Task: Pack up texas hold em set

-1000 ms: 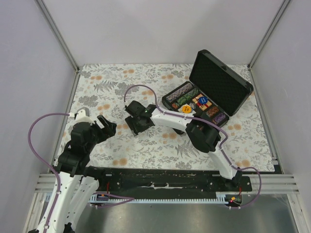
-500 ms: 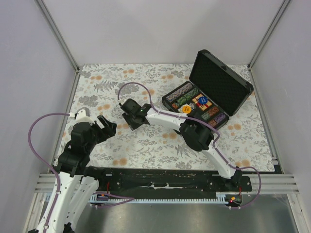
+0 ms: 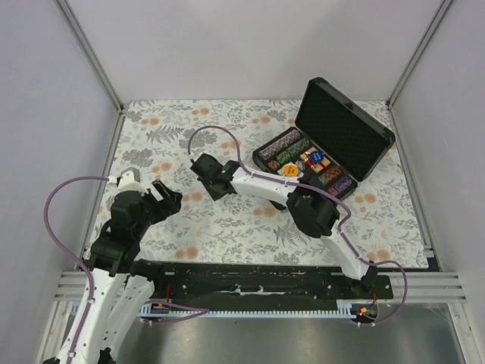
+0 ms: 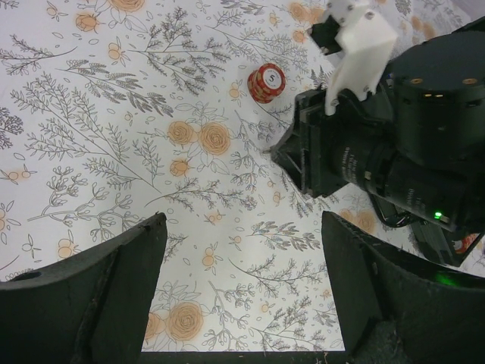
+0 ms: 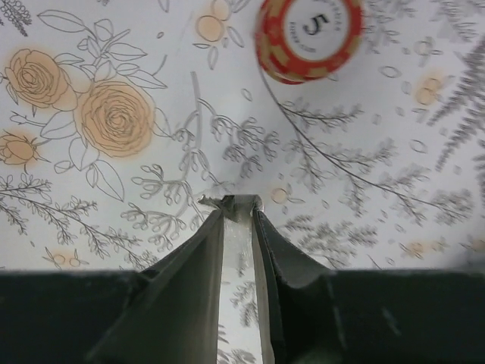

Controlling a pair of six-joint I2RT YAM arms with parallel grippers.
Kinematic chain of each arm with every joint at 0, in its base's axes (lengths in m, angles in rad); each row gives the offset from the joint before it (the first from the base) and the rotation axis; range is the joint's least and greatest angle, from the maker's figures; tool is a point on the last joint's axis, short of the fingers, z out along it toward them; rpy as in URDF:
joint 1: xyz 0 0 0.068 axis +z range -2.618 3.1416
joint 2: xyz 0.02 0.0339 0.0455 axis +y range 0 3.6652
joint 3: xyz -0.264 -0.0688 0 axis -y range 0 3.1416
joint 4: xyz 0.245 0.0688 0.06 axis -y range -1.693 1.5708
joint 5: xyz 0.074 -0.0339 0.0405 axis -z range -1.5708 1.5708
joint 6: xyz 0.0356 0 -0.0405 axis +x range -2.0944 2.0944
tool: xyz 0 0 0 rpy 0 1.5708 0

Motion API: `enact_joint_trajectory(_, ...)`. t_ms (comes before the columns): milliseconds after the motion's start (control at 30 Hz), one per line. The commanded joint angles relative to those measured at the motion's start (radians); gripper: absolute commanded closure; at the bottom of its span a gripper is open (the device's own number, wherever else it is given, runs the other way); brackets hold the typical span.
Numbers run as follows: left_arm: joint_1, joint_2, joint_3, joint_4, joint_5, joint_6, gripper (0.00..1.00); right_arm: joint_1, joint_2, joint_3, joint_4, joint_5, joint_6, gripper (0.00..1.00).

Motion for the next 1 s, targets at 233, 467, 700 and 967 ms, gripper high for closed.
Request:
enact_joint_trajectory(233,-0.005,-0.003,0.008,0.008,-0.015,-0.004,0.12,-0.111,-0.379,-0.175,-0.06,0.245,-0.021,0.69)
enact_joint_trajectory(467,-0.005,-0.003,0.008,0.011,-0.008,-0.006,0.12,-0.291,-0.548,-0.368,-0.059,0.288,0.046,0.67)
enact_joint_trajectory(700,-0.003,-0.006,0.007,0.011,-0.008,-0.006,0.12,-0.432,-0.567,-0.491,-0.059,0.299,0.169,0.66)
enact_joint_trajectory(967,-0.008,-0.006,0.005,0.011,-0.008,-0.004,0.12,-0.493,-0.53,-0.517,-0.048,0.311,0.21,0.65)
